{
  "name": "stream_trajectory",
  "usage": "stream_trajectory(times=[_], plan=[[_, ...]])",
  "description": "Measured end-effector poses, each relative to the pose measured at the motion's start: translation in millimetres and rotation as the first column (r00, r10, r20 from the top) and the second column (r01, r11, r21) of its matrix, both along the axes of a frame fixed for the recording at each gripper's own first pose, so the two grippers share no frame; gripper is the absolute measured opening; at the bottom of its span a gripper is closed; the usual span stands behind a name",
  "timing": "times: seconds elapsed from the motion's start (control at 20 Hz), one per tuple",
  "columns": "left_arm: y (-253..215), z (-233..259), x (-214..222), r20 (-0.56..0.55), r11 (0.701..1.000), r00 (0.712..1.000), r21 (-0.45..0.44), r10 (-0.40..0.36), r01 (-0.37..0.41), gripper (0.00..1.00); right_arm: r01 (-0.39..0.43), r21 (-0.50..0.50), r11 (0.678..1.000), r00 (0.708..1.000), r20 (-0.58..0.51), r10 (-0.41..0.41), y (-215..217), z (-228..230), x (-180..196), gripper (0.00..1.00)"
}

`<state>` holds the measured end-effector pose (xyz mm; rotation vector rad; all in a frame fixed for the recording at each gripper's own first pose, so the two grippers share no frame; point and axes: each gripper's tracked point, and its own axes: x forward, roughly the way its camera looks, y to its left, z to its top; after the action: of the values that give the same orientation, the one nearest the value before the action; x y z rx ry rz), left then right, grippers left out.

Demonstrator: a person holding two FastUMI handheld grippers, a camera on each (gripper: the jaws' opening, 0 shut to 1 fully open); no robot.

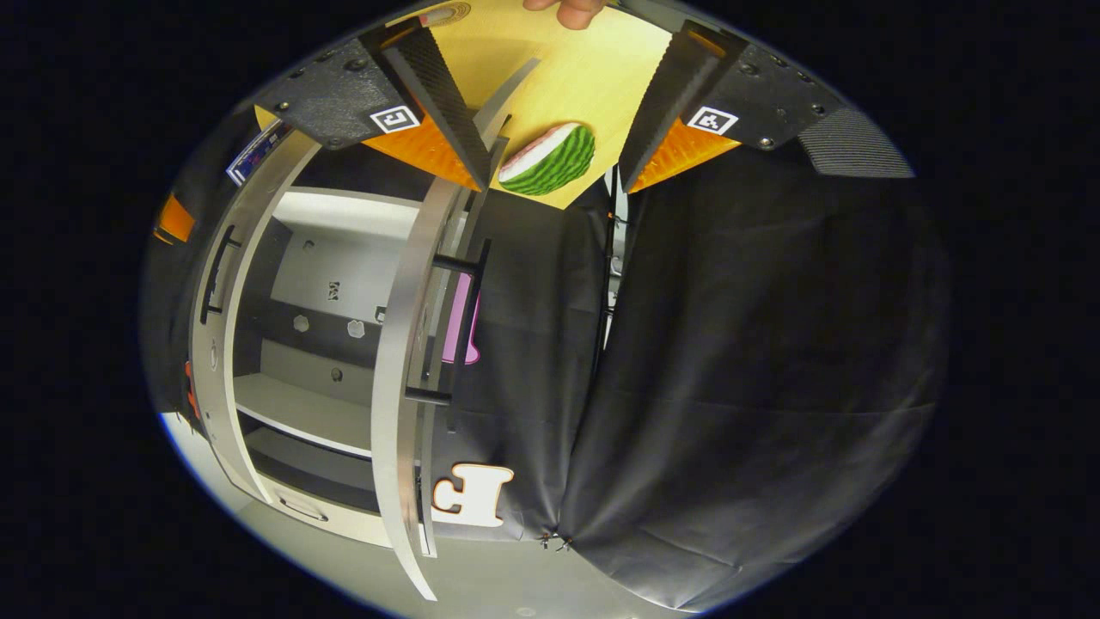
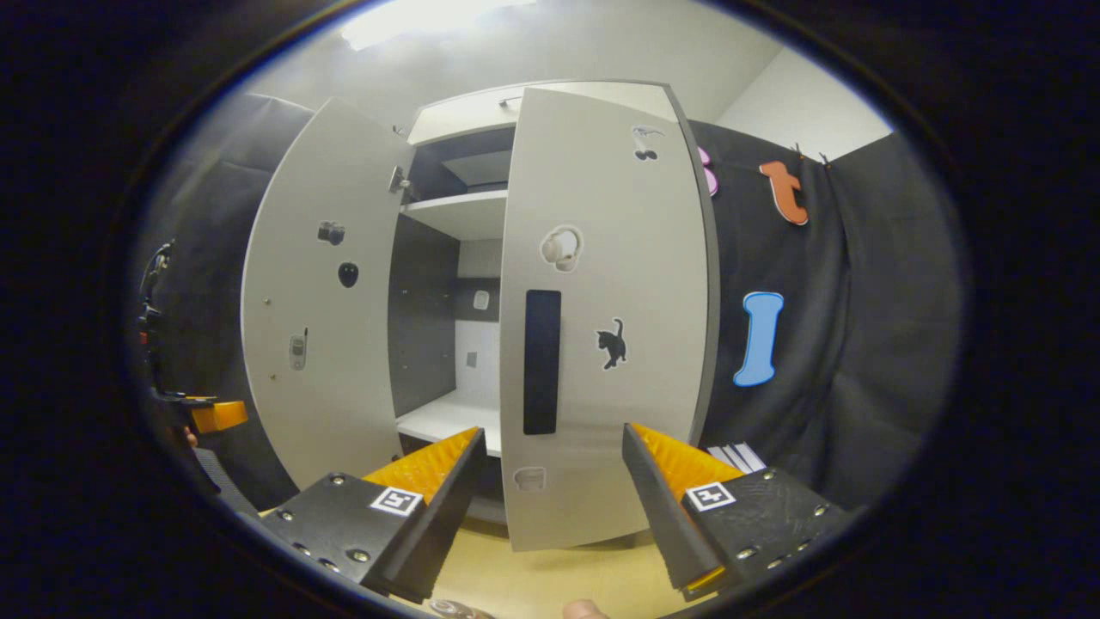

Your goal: Grasp the bottle in the cabinet with the left hand and place it on the coaster, then close the right door with the right hand and the left door with the left hand.

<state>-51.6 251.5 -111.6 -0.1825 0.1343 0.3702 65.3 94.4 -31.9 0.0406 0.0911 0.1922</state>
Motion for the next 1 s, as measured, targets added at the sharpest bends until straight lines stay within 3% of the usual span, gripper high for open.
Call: stream_trajectory(times=[0.05,0.15,0.4,0.55,0.75,0.8,0.85,0.9,1.0], plan=[[2,0,5,-0.005,1.000,1.000,0.004,-0.007,0.007,0.94,0.004,0.003,1.000,1.000,-0.005,-0.004,0,-3,-3,0.96],[2,-2,12,-0.010,1.000,1.000,0.011,-0.021,0.021,1.00,0.012,0.001,1.000,1.000,-0.013,-0.012,-2,-5,-7,0.96],[0,-9,17,-0.027,0.999,0.999,0.023,-0.047,0.047,0.94,0.028,0.002,1.000,0.999,-0.029,-0.028,-10,-6,-8,0.96],[0,-11,19,-0.038,0.998,0.998,0.038,-0.047,0.048,0.97,0.041,-0.003,0.999,0.999,-0.033,-0.041,-20,-7,-10,0.96],[-5,-12,22,-0.029,0.994,0.995,0.036,-0.100,0.101,0.96,0.034,0.001,0.999,0.998,-0.048,-0.034,-25,-11,-8,0.96],[-6,-12,23,-0.027,0.993,0.994,0.033,-0.109,0.110,0.91,0.031,0.004,0.999,0.998,-0.048,-0.031,-25,-11,-7,0.96],[-8,-12,24,-0.028,0.993,0.993,0.030,-0.117,0.118,0.96,0.031,0.007,0.999,0.999,-0.045,-0.031,-26,-10,-8,0.93],[-11,-12,25,-0.031,0.991,0.991,0.031,-0.131,0.132,0.91,0.033,0.010,0.999,0.999,-0.040,-0.033,-28,-9,-8,0.96],[-25,-11,27,-0.029,0.982,0.983,0.043,-0.182,0.183,1.00,0.035,0.016,0.999,0.999,-0.038,-0.034,-27,-9,-12,0.93]])
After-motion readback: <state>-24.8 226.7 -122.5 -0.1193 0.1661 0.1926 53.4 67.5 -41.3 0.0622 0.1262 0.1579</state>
